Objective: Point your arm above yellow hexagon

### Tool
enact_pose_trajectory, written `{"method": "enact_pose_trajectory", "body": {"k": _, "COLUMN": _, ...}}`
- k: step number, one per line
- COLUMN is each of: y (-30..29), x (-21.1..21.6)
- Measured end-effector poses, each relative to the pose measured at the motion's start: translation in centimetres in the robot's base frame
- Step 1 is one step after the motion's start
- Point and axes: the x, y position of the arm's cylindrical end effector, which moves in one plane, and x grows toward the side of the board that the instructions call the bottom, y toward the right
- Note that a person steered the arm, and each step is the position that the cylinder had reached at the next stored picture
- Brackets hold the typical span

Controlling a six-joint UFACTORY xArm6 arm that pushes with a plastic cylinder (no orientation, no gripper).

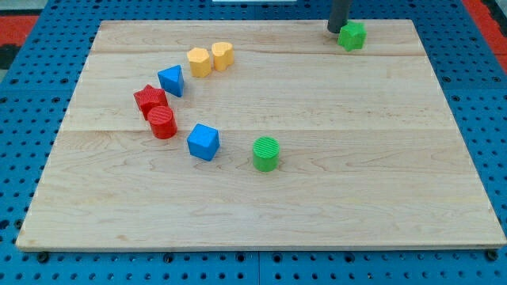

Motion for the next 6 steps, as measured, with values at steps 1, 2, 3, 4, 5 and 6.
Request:
{"method": "enact_pose_trajectory", "body": {"k": 1, "y": -4.1, "x": 0.1}}
{"method": "enact_pose_trajectory", "body": {"k": 2, "y": -11.5, "x": 1.4}}
{"method": "enact_pose_trajectory", "body": {"k": 3, "y": -17.8, "x": 0.1}}
{"method": "enact_pose_trajectory", "body": {"k": 4, "y": -20.6, "x": -1.2}}
{"method": "enact_pose_trajectory", "body": {"k": 5, "y": -24.5, "x": -1.6}}
{"method": "enact_pose_trajectory", "body": {"k": 6, "y": -25.8, "x": 0.9}}
